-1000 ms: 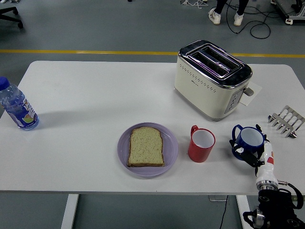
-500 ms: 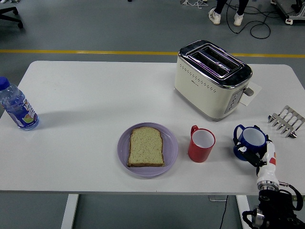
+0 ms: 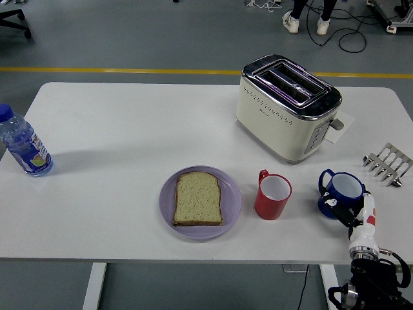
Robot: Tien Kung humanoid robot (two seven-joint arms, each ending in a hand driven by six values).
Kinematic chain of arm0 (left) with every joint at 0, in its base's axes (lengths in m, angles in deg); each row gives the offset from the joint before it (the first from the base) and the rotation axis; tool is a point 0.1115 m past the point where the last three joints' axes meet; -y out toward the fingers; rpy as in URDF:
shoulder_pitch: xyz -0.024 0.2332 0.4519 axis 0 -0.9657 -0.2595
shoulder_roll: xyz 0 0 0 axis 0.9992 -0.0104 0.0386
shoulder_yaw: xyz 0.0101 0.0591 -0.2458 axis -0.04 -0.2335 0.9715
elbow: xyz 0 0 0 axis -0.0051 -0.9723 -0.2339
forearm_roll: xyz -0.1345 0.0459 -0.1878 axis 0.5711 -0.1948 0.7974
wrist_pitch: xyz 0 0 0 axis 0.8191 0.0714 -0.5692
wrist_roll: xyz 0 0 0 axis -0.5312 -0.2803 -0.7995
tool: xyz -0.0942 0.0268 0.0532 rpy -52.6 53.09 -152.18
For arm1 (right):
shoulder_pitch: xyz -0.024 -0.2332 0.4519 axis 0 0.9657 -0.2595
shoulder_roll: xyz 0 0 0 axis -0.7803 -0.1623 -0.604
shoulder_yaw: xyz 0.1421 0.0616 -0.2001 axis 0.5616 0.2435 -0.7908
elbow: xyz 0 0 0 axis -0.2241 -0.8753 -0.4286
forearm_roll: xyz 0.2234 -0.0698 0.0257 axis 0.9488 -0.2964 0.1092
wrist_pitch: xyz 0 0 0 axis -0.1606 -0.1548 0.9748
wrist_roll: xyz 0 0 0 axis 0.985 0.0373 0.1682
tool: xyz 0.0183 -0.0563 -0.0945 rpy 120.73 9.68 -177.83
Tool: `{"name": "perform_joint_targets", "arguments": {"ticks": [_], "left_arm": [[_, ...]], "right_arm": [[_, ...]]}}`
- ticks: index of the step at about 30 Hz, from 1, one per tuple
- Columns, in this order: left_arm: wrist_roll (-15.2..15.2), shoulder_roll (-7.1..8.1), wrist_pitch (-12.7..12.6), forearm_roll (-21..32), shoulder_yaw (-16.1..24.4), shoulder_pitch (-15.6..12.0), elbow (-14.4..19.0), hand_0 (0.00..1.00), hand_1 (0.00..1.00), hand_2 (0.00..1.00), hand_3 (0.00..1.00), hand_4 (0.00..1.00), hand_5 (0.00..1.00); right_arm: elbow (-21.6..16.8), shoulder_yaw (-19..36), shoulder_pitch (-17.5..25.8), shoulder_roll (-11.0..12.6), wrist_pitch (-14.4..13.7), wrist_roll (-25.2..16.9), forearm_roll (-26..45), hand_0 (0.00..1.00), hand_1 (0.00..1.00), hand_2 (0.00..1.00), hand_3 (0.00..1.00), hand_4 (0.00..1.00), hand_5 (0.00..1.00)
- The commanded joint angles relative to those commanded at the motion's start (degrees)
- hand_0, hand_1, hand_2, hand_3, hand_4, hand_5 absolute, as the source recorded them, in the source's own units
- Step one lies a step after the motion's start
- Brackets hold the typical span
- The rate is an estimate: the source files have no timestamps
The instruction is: Pick up the cup,pour liquid into bread,place the cup on the desk
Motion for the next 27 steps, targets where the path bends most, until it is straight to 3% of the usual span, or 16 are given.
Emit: {"name": "perform_joint_targets", "arguments": {"ticks": [1, 6, 7, 16, 20, 27], "left_arm": [[0.00, -0.01, 0.00, 0.01, -0.03, -0.03, -0.01, 0.635, 0.644, 0.653, 0.506, 0.241, 0.855], [0.00, 0.01, 0.01, -0.07, -0.01, -0.01, 0.01, 0.635, 0.644, 0.653, 0.506, 0.241, 0.855], [0.00, 0.01, 0.01, -0.10, 0.02, 0.01, 0.01, 0.634, 0.644, 0.653, 0.505, 0.242, 0.856], [0.00, 0.18, 0.02, -0.51, 0.99, 0.46, 0.05, 0.634, 0.644, 0.653, 0.505, 0.242, 0.856], [0.00, 0.25, 0.05, -0.62, 1.15, 0.59, 0.05, 0.633, 0.644, 0.653, 0.505, 0.242, 0.856], [0.00, 0.35, 0.06, -0.75, 1.29, 0.75, 0.06, 0.633, 0.644, 0.653, 0.505, 0.241, 0.857]], "right_arm": [[-0.21, 0.23, 0.10, 0.04, -0.18, 0.00, -0.10, 0.442, 0.414, 0.553, 0.677, 0.820, 0.002], [-1.98, 1.53, 0.77, 0.39, -0.95, 0.00, 0.30, 0.442, 0.414, 0.553, 0.677, 0.820, 0.002], [-2.37, 1.75, 0.92, 0.46, -1.05, 0.00, 0.43, 0.363, 0.386, 0.543, 0.608, 0.805, 0.002], [-12.86, 7.62, 4.33, 2.84, -1.09, 0.00, -4.09, 0.367, 0.378, 0.543, 0.564, 0.784, 0.002], [-18.00, 11.29, 5.69, 3.55, -0.60, 4.00, -8.67, 0.405, 0.377, 0.548, 0.551, 0.745, 0.002], [-27.89, 17.89, 7.80, 4.99, 0.76, 17.02, -17.43, 0.394, 0.373, 0.545, 0.549, 0.754, 0.002]]}}
